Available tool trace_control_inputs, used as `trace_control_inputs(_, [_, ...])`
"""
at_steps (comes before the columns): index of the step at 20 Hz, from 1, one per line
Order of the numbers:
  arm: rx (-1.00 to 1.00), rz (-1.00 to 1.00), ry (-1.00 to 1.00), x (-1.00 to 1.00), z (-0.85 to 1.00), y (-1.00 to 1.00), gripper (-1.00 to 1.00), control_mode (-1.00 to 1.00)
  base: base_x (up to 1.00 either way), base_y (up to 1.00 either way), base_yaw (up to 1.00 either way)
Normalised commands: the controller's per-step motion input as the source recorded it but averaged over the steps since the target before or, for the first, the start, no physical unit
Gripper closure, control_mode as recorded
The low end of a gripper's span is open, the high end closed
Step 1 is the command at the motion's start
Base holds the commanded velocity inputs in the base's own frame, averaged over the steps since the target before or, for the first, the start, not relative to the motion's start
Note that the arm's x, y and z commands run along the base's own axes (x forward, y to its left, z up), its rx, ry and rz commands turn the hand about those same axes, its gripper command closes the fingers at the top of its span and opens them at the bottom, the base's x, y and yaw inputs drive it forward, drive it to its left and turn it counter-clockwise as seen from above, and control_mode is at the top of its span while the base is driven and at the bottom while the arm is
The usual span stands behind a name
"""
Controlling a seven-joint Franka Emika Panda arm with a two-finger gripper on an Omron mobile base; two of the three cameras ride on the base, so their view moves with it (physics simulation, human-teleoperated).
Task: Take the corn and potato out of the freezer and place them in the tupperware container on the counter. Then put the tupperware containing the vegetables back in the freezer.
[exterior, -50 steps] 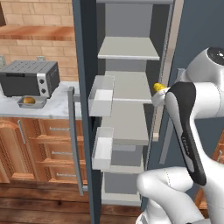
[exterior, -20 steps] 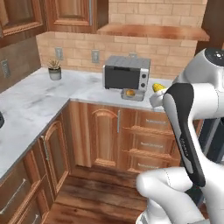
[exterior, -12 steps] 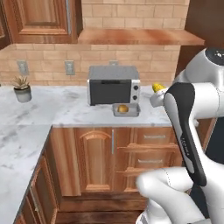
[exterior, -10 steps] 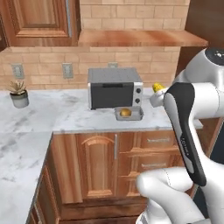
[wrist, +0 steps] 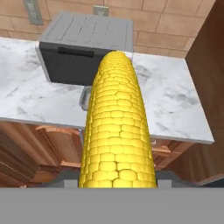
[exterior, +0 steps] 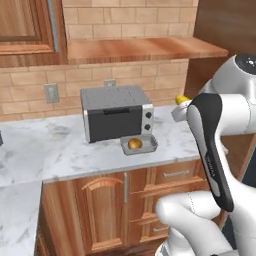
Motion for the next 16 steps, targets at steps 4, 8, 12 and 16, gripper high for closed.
trace_control_inputs(4, [0.00,0.00,0.00,0.00,0.00,0.00,1.00,1.00,0.56,0.51,-0.13])
trace_control_inputs(8, [0.00,0.00,0.00,0.00,0.00,0.00,1.00,1.00,0.51,0.27,-0.04])
trace_control_inputs(12, [0.00,0.00,0.00,0.00,0.00,0.00,1.00,1.00,0.13,0.00,-0.01])
trace_control_inputs(16, [0.00,0.00,0.00,0.00,0.00,0.00,1.00,1.00,0.18,0.00,0.00])
